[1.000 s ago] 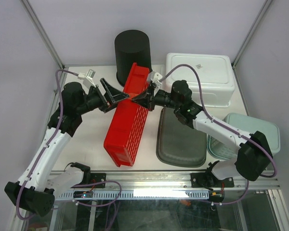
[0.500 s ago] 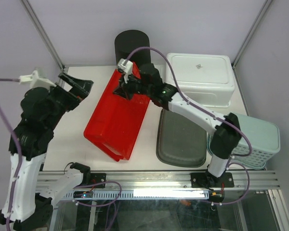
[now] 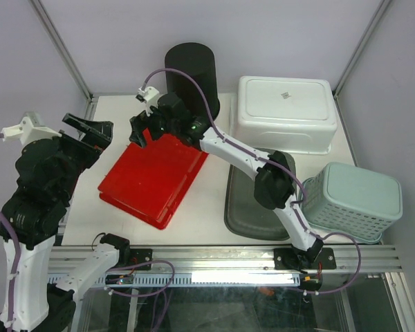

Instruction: Turn the large container upside down

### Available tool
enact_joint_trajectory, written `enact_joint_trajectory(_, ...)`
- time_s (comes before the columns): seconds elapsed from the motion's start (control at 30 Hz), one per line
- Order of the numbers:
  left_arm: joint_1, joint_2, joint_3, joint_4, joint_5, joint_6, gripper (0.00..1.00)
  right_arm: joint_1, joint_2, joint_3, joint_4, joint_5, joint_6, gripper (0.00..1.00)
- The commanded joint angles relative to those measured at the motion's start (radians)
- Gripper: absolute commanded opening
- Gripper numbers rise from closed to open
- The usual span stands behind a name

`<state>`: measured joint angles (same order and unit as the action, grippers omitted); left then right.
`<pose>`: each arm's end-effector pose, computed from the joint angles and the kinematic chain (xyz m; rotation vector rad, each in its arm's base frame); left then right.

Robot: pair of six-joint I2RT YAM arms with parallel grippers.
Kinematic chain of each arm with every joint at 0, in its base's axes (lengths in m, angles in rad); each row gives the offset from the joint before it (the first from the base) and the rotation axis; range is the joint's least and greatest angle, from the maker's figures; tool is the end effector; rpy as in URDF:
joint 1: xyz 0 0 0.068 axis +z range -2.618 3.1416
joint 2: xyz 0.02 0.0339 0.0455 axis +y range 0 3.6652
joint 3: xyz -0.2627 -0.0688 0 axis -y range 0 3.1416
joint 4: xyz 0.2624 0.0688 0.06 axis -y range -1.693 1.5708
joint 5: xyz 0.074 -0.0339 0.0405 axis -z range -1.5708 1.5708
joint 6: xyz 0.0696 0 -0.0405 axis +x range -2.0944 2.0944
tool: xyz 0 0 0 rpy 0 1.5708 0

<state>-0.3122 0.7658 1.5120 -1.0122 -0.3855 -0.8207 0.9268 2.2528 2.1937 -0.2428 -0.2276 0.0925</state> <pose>0.1186 -0.0108 0.4814 -0.7203 1.6929 -0.4464 0.3396 0.4784 0.3197 -0.9455 1.7264 0.8999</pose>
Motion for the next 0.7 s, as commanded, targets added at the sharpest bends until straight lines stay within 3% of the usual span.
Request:
enact_joint_trajectory(0.0, 0.007, 0.055, 0.019, -0.009, 0.026, 0.065, 0.99, 0.004, -0.129, -0.060, 0.013, 0.053, 0.019, 0.99)
enact_joint_trajectory(0.17, 0.006, 0.089, -0.009, 0.023, 0.062, 0.130, 0.99, -0.036, -0.399, -0.357, -0.133, 0.295, -0.008, 0.99)
enact_joint_trajectory(0.4, 0.007, 0.158, -0.106, 0.101, 0.110, 0.183, 0.99, -0.214, -0.845, -0.867, -0.324, 0.446, 0.140, 0.99)
enact_joint_trajectory(0.53, 0.007, 0.200, -0.174, 0.124, 0.135, 0.182, 0.99, -0.237, -0.998, -0.982, -0.532, 0.895, 0.287, 0.99)
enact_joint_trajectory(0.67, 0.006, 0.211, -0.227, 0.155, 0.165, 0.200, 0.99, -0.238, -1.091, -1.020, -0.660, 1.083, 0.365, 0.99)
